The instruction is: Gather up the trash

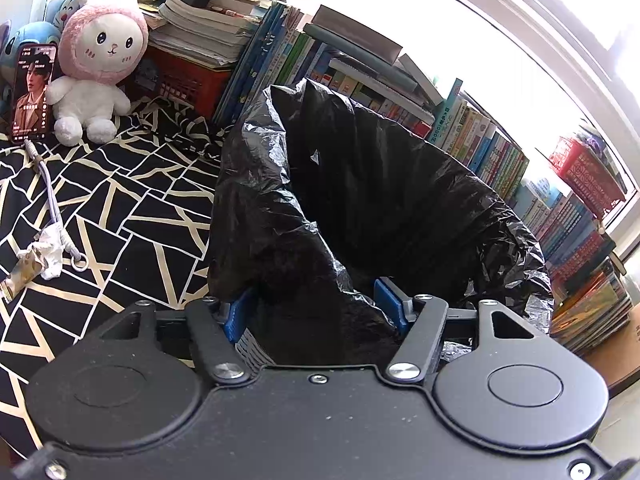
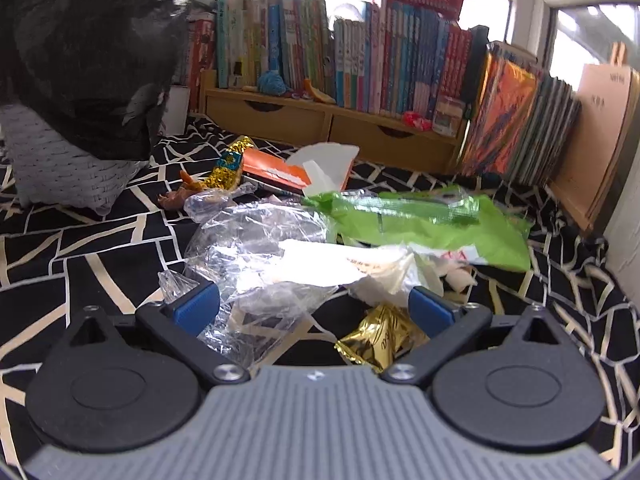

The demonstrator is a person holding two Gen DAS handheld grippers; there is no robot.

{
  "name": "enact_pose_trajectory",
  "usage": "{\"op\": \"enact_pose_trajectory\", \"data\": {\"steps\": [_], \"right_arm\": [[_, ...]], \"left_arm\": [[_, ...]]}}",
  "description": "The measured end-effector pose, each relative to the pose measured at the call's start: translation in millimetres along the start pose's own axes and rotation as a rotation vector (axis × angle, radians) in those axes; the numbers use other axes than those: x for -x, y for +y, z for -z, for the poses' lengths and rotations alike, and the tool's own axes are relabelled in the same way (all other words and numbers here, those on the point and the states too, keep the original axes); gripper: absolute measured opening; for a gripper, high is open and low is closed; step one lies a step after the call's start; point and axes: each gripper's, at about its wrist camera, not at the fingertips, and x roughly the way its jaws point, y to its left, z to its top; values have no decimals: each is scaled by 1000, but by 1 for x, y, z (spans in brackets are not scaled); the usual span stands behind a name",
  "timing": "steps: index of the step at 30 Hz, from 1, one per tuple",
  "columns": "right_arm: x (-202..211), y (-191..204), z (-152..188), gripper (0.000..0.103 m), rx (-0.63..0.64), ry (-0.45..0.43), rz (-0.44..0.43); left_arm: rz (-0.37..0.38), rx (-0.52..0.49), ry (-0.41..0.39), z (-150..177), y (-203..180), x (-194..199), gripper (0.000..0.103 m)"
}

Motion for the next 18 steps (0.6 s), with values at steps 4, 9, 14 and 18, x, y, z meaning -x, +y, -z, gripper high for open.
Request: {"op": "enact_pose_trajectory", "data": {"steps": [4,9,14,18], "right_arm": [[-9,-9,1,103,-62,47,-31],[-27,-30,11,103,-262,163,-110],[-27,-21,18,103,-163,153,-93],[-27,-17,17,103,-137,169,-79]], "left_arm": [[-2,-8,-1,1,-2,-1,64],[-1,-8,-1,0,-2,-2,65],[-1,-9,-2,0,-2,-2,65],[0,-9,-1,0,-2,-2,65]]}}
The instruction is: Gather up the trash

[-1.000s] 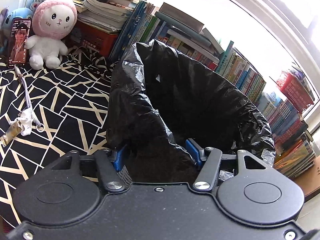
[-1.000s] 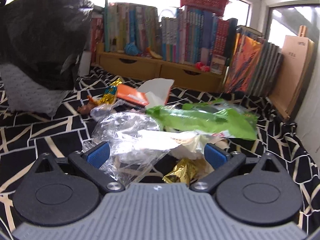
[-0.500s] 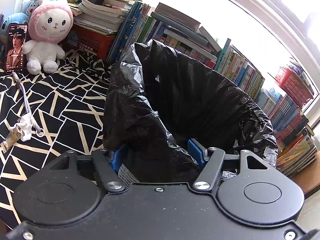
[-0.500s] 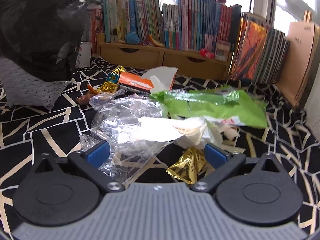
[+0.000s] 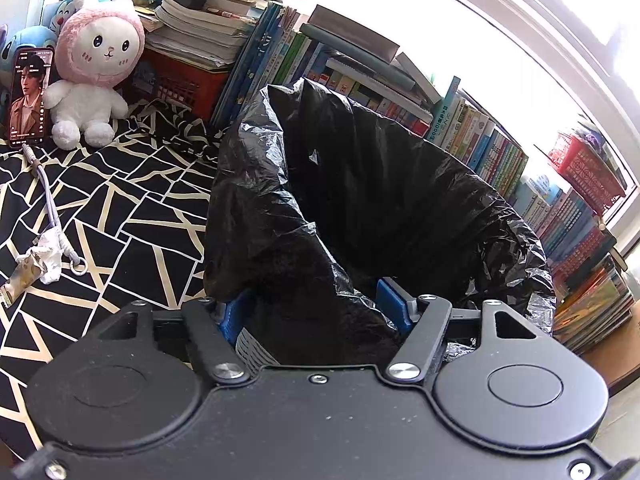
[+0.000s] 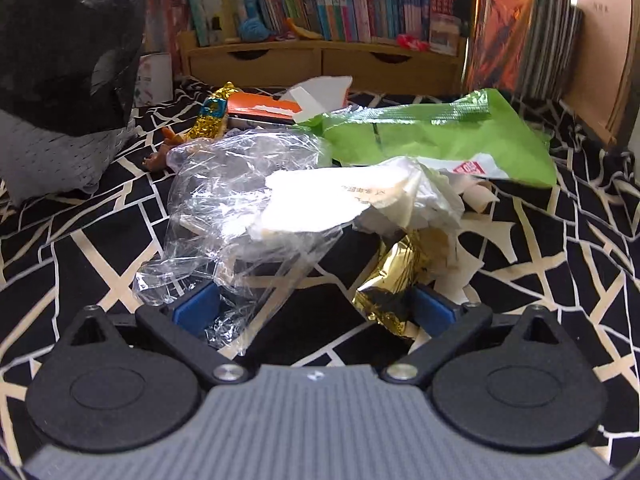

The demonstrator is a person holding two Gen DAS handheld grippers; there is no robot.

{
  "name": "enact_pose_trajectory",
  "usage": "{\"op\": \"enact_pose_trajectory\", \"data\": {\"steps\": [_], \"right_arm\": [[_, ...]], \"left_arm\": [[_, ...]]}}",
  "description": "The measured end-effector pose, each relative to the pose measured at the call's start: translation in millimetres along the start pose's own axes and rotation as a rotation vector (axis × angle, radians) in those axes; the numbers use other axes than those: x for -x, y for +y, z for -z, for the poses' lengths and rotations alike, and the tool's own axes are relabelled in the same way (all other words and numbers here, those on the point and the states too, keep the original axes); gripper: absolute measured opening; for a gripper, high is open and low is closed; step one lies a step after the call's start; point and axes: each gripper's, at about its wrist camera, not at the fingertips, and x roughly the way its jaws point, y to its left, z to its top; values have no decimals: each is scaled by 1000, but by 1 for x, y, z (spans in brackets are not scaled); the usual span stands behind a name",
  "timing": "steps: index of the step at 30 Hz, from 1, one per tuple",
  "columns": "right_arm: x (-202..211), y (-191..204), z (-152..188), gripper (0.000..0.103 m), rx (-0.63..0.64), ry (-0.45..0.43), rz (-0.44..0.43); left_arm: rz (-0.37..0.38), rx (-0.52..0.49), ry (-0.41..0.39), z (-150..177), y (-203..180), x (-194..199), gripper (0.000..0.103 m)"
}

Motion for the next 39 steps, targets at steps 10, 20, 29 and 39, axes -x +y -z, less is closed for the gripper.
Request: {"op": "enact_pose_trajectory", "data": {"steps": [10,20,29,39], "right_arm": [[47,3,6,94,61,-170,-33],[88,2,-5,82,109,-357,15],[42,-4,-28,76,131,-246,110],[28,2,-25,46,137,-180,115]], "left_arm": [[6,-16,7,0,-1,-2,65],[34,-27,-5,9,6,10,58],[41,-93,-63,38,5,31,55],[11,-134,-162,67,0,49,50]]}}
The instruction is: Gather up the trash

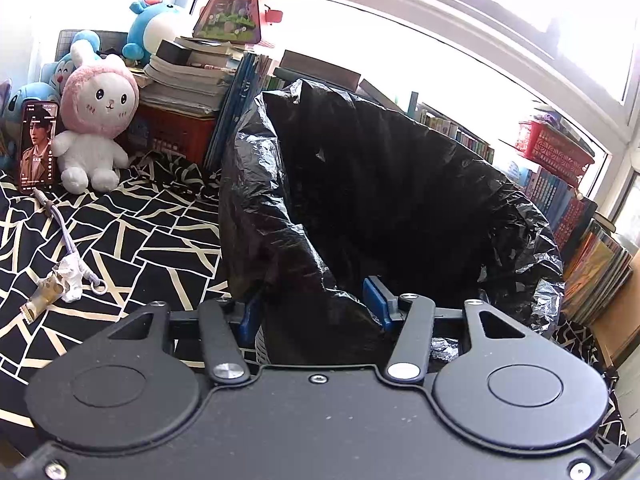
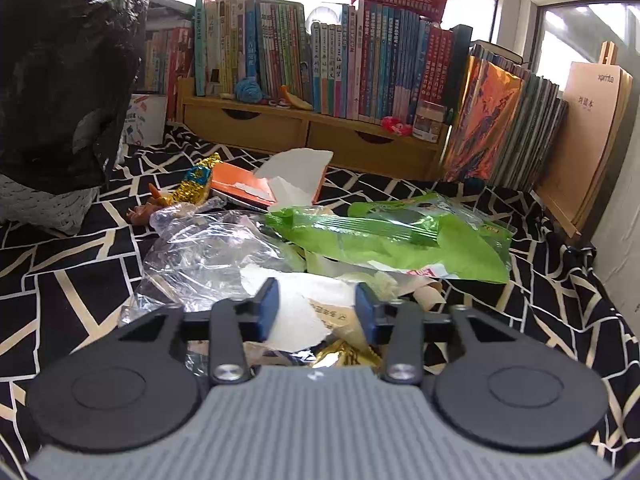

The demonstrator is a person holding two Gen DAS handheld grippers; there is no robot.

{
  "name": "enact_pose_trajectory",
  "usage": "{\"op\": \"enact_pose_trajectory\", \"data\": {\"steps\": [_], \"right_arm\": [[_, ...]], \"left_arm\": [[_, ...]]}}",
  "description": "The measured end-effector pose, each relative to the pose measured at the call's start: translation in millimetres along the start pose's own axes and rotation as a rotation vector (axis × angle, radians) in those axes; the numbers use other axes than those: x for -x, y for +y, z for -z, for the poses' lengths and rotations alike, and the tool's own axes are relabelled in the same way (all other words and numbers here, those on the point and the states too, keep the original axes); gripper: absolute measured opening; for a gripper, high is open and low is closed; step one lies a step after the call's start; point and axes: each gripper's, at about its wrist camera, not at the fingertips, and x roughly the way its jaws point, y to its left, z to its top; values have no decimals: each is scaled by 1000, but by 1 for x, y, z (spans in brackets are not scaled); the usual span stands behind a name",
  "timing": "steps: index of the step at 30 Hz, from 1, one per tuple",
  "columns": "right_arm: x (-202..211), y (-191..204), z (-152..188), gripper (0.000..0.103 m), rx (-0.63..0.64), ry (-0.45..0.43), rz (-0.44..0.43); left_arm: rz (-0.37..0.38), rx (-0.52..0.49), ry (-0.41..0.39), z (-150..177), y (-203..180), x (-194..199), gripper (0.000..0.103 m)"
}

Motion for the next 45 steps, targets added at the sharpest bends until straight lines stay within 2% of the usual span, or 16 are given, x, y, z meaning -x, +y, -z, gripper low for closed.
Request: {"op": "enact_pose_trajectory", "data": {"steps": [1,2,3,4,6,8,11,12,13,22,23,27,28,30,33,45], "right_arm": [[1,-1,-1,59,0,-7,11],[1,-2,-2,64,-2,-22,24],[0,-4,-3,82,-5,-28,36],[-3,-5,-5,91,-3,-14,32],[-9,-6,-7,90,1,24,0],[-12,-3,-6,76,1,52,-8],[-7,2,-7,42,3,49,-3],[-4,4,-8,21,8,41,9],[-2,4,-9,12,3,39,21],[23,-2,-25,11,-19,-31,1],[24,-2,-25,12,-19,-32,2],[19,-2,-21,42,-11,-26,-10],[18,-2,-19,55,-13,-23,-17],[17,-2,-16,68,-22,-27,-19],[16,-2,-13,79,-25,-35,-23],[2,-7,7,88,-47,-2,-15]], "left_arm": [[1,2,-2,0,0,0,50],[1,3,-3,1,0,1,50],[2,3,-4,2,0,1,50],[1,3,-6,3,0,2,50],[0,0,-6,4,0,3,50],[1,-3,-4,5,1,3,50],[-1,-13,2,4,1,2,50],[-1,-18,6,3,1,2,50],[-2,-21,8,2,1,2,50],[0,-29,15,2,1,2,50],[0,-29,16,3,1,2,50],[2,-30,18,3,1,2,51],[3,-27,17,3,1,2,51],[8,-20,19,3,2,1,52],[21,-1,34,3,5,0,55],[42,27,62,5,11,-3,62]]}}
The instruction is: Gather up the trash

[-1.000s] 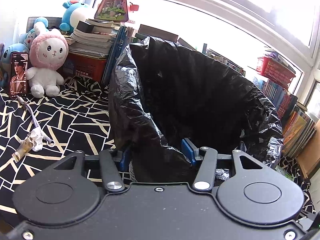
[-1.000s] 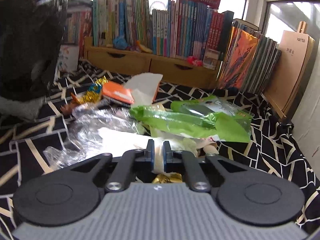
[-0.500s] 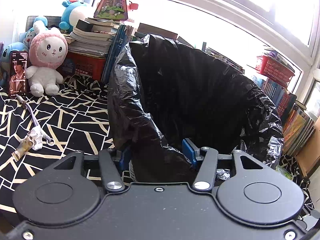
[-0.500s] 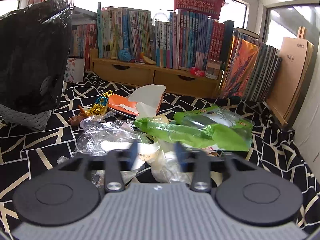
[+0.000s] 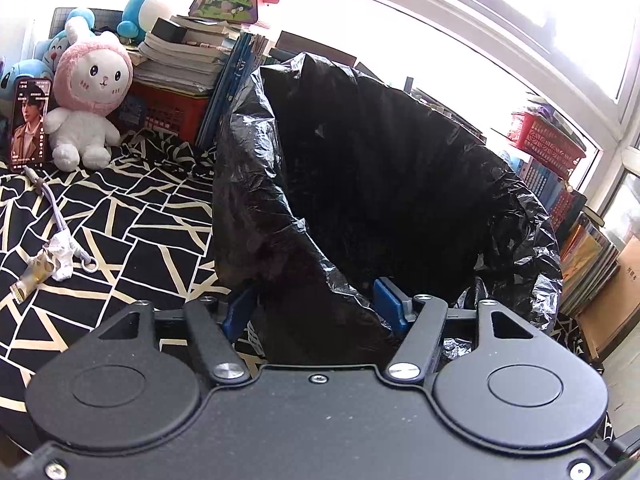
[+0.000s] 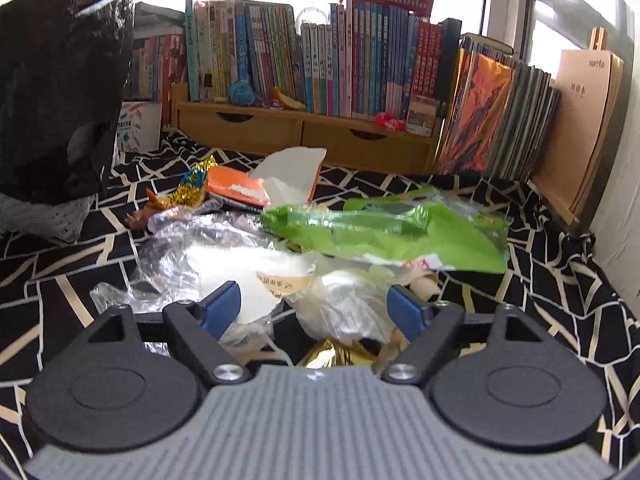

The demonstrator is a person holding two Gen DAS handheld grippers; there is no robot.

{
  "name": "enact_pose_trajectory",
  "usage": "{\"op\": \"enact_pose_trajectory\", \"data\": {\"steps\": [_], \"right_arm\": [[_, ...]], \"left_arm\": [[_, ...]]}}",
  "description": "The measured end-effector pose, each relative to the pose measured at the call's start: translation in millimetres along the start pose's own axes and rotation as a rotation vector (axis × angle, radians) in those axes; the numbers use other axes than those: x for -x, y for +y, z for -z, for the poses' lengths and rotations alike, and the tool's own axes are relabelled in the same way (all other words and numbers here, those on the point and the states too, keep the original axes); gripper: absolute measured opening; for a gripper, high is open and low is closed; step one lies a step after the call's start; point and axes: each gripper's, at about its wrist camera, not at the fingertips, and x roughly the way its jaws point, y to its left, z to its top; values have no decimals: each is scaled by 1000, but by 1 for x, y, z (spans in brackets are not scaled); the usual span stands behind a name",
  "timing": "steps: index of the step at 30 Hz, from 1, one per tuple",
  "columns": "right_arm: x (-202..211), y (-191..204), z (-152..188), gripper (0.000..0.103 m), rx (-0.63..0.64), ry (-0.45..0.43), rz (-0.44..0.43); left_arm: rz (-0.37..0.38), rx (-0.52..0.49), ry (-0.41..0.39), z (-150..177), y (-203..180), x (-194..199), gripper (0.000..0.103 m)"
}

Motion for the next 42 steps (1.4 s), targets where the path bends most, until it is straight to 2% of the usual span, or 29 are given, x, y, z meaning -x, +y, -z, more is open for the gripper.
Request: {"op": "enact_pose_trajectory", "data": {"steps": [7,11,13,16,20,24,25,26,28,30,36,42], "right_arm": [[-1,-4,4,92,-15,-36,-25],[9,-19,-3,92,-101,-113,-32],[9,-31,-6,82,-163,-107,-26],[-1,-40,-8,65,-209,-45,13],[-22,-38,-2,64,-187,54,20],[-32,-26,0,66,-168,70,-6],[-34,-24,-1,64,-164,73,-11],[-35,-20,-1,58,-159,74,-17],[-33,-15,-3,36,-146,71,-31],[-26,-8,-6,26,-126,50,-13],[-1,-8,-21,23,-123,-39,-12],[29,-18,-44,21,-189,-114,-70]], "left_arm": [[-1,3,4,0,0,0,63],[2,9,10,0,2,-1,65],[2,9,10,0,2,-1,65],[-1,8,8,0,2,-1,65],[-2,11,7,1,2,-1,65],[-4,11,7,1,2,-1,65],[-4,11,7,1,2,0,65],[-4,11,8,1,2,0,65],[-4,11,8,1,2,0,65],[-5,11,8,1,2,0,65],[-6,15,9,2,3,0,65],[-3,21,15,3,5,0,65]]}}
